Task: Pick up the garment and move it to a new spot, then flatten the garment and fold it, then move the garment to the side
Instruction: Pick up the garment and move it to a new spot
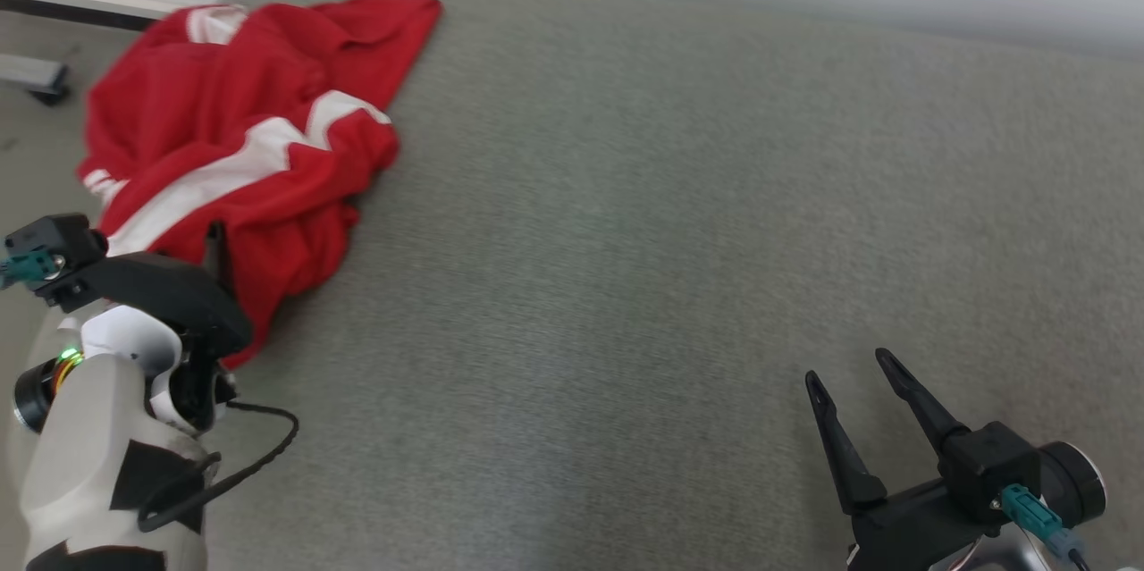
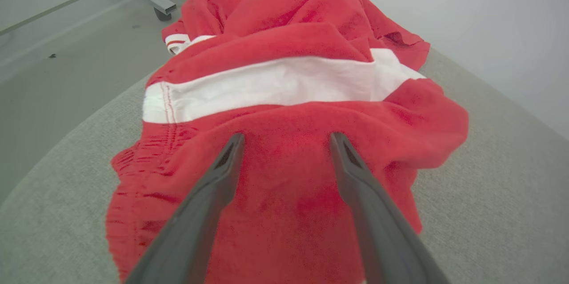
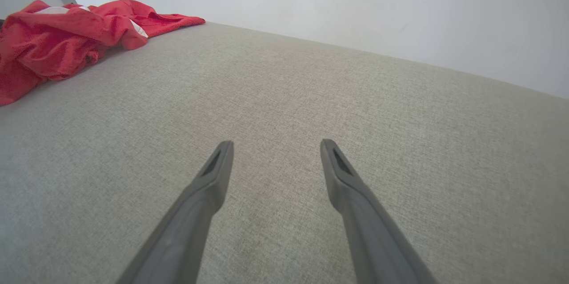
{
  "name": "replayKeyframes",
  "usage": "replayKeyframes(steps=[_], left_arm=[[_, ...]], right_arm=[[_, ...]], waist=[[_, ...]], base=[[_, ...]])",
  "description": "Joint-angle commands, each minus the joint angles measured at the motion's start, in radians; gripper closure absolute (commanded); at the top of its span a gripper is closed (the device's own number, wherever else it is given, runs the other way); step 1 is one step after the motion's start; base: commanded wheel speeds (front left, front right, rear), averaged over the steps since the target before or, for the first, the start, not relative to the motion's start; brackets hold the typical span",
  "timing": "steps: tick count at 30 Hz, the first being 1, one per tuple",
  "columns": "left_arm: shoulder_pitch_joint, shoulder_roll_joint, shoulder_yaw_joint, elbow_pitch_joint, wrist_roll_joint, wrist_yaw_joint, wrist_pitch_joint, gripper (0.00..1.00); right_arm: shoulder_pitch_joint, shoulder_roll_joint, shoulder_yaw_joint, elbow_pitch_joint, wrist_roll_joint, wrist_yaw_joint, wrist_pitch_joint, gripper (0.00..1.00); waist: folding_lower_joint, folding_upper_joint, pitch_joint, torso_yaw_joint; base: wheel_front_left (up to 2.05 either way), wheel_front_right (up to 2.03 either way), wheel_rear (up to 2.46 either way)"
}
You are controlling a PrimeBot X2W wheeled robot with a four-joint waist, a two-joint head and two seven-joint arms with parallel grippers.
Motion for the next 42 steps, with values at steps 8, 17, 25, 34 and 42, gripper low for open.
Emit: replayKeyframes(steps=[8,17,25,34,42], left_arm=[[-0.018,0.04,0.002,0.103,0.013,0.054,0.002,0.0],[-0.005,0.058,-0.015,0.164,0.011,0.055,0.043,1.0],[-0.023,0.15,-0.036,0.095,0.032,0.022,0.044,1.0],[-0.032,0.216,-0.072,-0.057,0.034,-0.013,0.143,1.0],[-0.045,0.207,-0.105,-0.278,0.012,-0.022,0.243,1.0]], right_arm=[[0.011,0.0,-0.002,-0.058,-0.009,-0.002,0.015,0.0],[0.008,0.028,0.004,-0.033,0.005,-0.002,0.0,0.0],[0.01,0.073,0.01,0.047,0.034,-0.002,-0.047,0.0],[0.032,0.126,0.014,0.167,0.07,-0.002,-0.129,0.0],[0.025,0.143,0.014,0.256,0.102,-0.002,-0.191,0.0]], waist=[[-0.0003,-0.0002,0.124,-0.172],[-0.0003,-0.0002,0.075,-0.191],[-0.0003,-0.0002,-0.037,-0.153],[-0.0003,-0.0002,-0.19,-0.117],[-0.0003,-0.0002,-0.304,-0.133]], base=[[0.0,0.0,0.0],[0.0,0.0,0.0],[0.0,0.0,0.0],[0.0,0.0,0.0],[0.0,0.0,0.0]])
